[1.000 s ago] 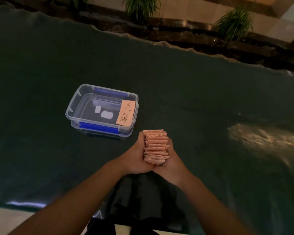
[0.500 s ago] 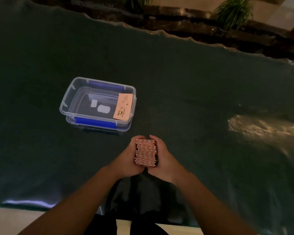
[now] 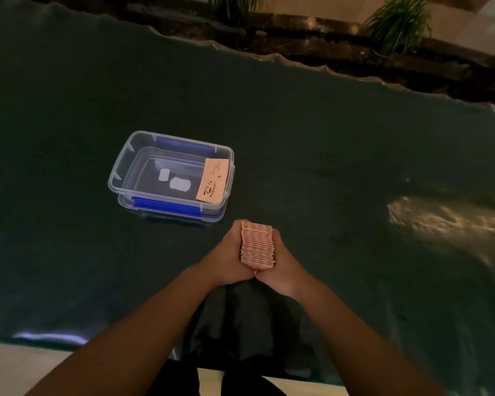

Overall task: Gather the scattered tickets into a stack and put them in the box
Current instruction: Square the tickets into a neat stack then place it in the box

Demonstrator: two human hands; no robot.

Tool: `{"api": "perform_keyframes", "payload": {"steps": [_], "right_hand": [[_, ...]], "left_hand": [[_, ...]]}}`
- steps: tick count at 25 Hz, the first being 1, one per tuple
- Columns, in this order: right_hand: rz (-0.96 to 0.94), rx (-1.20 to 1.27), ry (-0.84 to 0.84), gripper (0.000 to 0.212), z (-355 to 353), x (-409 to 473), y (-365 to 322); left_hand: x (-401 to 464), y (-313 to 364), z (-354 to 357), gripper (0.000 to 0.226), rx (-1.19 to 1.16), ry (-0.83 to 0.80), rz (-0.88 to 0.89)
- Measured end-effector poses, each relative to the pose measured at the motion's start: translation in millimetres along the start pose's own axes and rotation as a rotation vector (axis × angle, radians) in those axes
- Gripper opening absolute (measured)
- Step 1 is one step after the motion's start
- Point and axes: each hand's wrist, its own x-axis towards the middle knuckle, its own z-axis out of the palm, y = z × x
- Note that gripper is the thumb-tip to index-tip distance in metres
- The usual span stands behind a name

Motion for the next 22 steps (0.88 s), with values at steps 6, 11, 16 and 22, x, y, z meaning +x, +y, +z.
{"api": "perform_keyframes", "payload": {"steps": [6, 11, 16, 22], "right_hand": [[0.019, 0.175, -0.021, 0.09, -15, -9, 10], [0.08, 0.511, 0.051, 0.105, -24, -28, 21], [0.085, 0.843, 0.001, 0.093, -24, -40, 29], [0.023, 0.658, 0.154, 0.082, -45, -43, 33]], "left_hand": [[-3, 9, -4, 0.092, -0.112, -0.018, -0.058], [-5, 26, 4, 0.103, -0.428, 0.037, -0.166], [-6, 39, 14, 0.079, -0.637, -0.128, -0.106], [2, 27, -6, 0.1, -0.483, -0.115, -0.123]]}}
